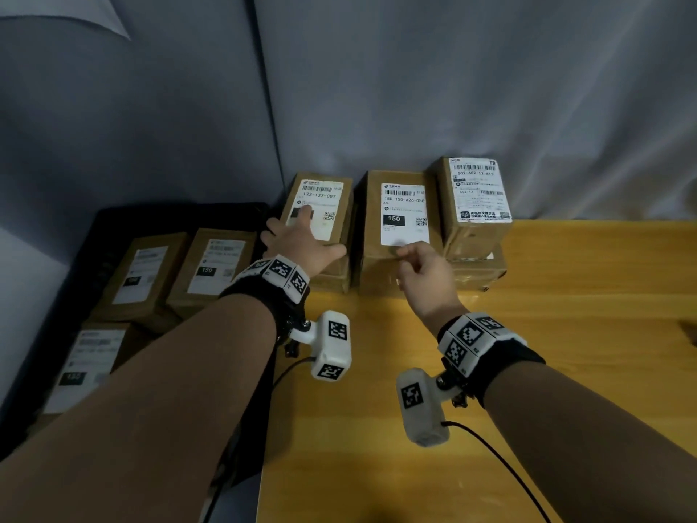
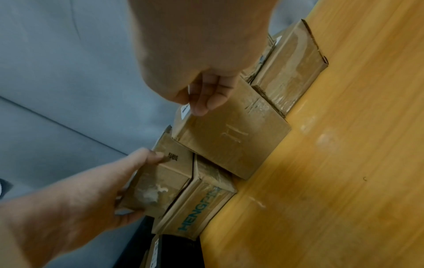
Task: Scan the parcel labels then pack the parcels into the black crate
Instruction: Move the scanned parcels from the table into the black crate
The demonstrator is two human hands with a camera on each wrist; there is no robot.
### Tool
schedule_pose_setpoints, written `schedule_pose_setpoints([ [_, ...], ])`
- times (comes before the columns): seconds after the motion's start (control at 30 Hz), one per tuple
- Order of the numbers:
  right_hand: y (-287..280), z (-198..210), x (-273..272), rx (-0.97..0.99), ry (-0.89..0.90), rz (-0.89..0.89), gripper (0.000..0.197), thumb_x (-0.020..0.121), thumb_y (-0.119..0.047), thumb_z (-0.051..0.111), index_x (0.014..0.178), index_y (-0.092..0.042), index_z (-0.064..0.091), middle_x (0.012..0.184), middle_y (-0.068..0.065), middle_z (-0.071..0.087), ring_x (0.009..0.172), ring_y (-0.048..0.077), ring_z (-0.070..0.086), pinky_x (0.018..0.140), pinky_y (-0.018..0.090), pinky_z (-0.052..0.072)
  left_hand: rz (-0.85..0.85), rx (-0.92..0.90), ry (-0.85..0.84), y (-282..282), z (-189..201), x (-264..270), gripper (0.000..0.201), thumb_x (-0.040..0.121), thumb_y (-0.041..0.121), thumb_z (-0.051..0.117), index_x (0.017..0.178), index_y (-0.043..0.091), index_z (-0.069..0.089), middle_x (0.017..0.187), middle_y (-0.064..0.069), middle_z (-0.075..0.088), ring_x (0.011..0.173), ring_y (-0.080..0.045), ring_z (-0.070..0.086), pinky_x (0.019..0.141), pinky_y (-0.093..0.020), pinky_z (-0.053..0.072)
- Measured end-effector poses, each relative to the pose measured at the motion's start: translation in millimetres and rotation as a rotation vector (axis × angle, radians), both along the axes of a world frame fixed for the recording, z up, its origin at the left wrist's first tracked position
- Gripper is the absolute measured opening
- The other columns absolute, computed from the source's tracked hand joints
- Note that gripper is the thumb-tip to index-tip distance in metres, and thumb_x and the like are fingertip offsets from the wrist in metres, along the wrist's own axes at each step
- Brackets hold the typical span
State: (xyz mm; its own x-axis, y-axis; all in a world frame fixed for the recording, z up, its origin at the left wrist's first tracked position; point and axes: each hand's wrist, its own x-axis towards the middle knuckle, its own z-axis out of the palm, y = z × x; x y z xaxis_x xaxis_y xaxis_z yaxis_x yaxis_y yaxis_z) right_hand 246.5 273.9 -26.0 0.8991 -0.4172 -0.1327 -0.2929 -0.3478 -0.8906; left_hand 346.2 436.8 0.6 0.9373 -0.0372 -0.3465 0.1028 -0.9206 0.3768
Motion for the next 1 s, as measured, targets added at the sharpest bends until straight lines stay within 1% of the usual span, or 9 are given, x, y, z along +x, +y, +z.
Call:
schedule_pose_setpoints([
  [0.17, 14.7, 6.6, -2.4, 0.029, -0.036, -0.016, 0.013, 0.091, -0.010, 0.052, 0.097, -0.020, 0.057, 0.078, -0.002, 0.062, 0.073, 0.023, 0.061, 0.073, 0.042, 0.055, 0.057, -0.183, -0.048, 34.4, 13.1, -10.3, 0.098, 0.069, 0.054, 0.067, 0.148, 0.036, 0.012, 0.136, -0.010, 0.025, 0.126, -0.034, 0.028, 0.096, -0.044, 0.033],
  [0.27, 37.6, 18.0, -1.0, 0.067, -0.033, 0.004, 0.013, 0.091, -0.015, 0.056, 0.100, -0.024, 0.056, 0.083, -0.005, 0.061, 0.081, 0.022, 0.063, 0.080, 0.045, 0.056, 0.053, -0.287, -0.093, 59.8, 23.5, -20.6, 0.097, 0.068, 0.053, 0.069, 0.147, 0.037, 0.014, 0.135, -0.007, 0.025, 0.124, -0.030, 0.032, 0.095, -0.041, 0.036],
  [0.37, 72.3, 27.4, 1.6, 0.135, -0.018, 0.017, 0.020, 0.091, -0.020, 0.059, 0.109, -0.025, 0.053, 0.091, -0.003, 0.060, 0.084, 0.022, 0.064, 0.083, 0.047, 0.056, 0.069, -0.353, -0.109, 90.1, 32.1, -30.6, 0.094, 0.071, 0.053, 0.071, 0.146, 0.038, 0.017, 0.132, -0.005, 0.027, 0.118, -0.026, 0.038, 0.088, -0.034, 0.036],
  [0.43, 98.9, 30.9, 3.3, 0.157, -0.020, 0.015, 0.022, 0.091, -0.021, 0.059, 0.111, -0.024, 0.052, 0.090, -0.004, 0.059, 0.087, 0.024, 0.064, 0.084, 0.048, 0.056, 0.076, -0.331, -0.103, 116.0, 35.3, -36.8, 0.093, 0.071, 0.056, 0.070, 0.145, 0.038, 0.016, 0.134, -0.006, 0.026, 0.121, -0.027, 0.037, 0.091, -0.036, 0.036],
  [0.5, 125.8, 32.1, 3.6, 0.188, -0.010, 0.017, 0.020, 0.092, -0.020, 0.057, 0.111, -0.022, 0.051, 0.086, -0.004, 0.058, 0.084, 0.023, 0.063, 0.084, 0.049, 0.055, 0.086, -0.299, -0.086, 145.9, 36.1, -42.4, 0.096, 0.068, 0.060, 0.069, 0.145, 0.039, 0.015, 0.137, -0.006, 0.025, 0.125, -0.030, 0.036, 0.100, -0.045, 0.037],
  [0.57, 152.2, 29.6, 1.8, 0.208, 0.012, 0.028, 0.018, 0.092, -0.018, 0.056, 0.109, -0.021, 0.050, 0.083, -0.002, 0.058, 0.081, 0.024, 0.061, 0.084, 0.049, 0.055, 0.111, -0.253, -0.062, 177.9, 34.8, -50.1, 0.097, 0.069, 0.060, 0.068, 0.145, 0.040, 0.013, 0.138, -0.007, 0.025, 0.127, -0.032, 0.034, 0.103, -0.050, 0.036],
  [0.7, 200.8, 14.0, -6.8, 0.213, 0.074, 0.079, 0.017, 0.093, -0.017, 0.054, 0.109, -0.020, 0.050, 0.093, 0.004, 0.062, 0.082, 0.024, 0.062, 0.085, 0.049, 0.055, 0.188, -0.166, 0.003, 238.1, 24.6, -67.0, 0.099, 0.067, 0.056, 0.067, 0.147, 0.040, 0.010, 0.143, -0.010, 0.023, 0.131, -0.035, 0.029, 0.105, -0.054, 0.034],
  [0.83, 237.2, -0.7, -19.4, 0.243, 0.158, 0.097, 0.020, 0.095, -0.017, 0.054, 0.115, -0.018, 0.051, 0.085, 0.003, 0.061, 0.072, 0.019, 0.061, 0.078, 0.043, 0.057, 0.183, -0.129, 0.108, 281.9, 6.8, -81.4, 0.106, 0.056, 0.065, 0.059, 0.147, 0.041, 0.011, 0.142, -0.010, 0.025, 0.129, -0.034, 0.034, 0.106, -0.051, 0.035],
  [1.0, 267.5, -13.0, -33.2, 0.264, 0.221, 0.120, 0.016, 0.097, -0.017, 0.052, 0.112, -0.016, 0.051, 0.093, 0.005, 0.060, 0.071, 0.017, 0.059, 0.076, 0.039, 0.055, 0.091, -0.093, 0.241, 309.8, -17.4, -91.1, 0.098, 0.065, 0.067, 0.065, 0.146, 0.038, 0.018, 0.143, -0.010, 0.025, 0.128, -0.031, 0.036, 0.106, -0.042, 0.037],
])
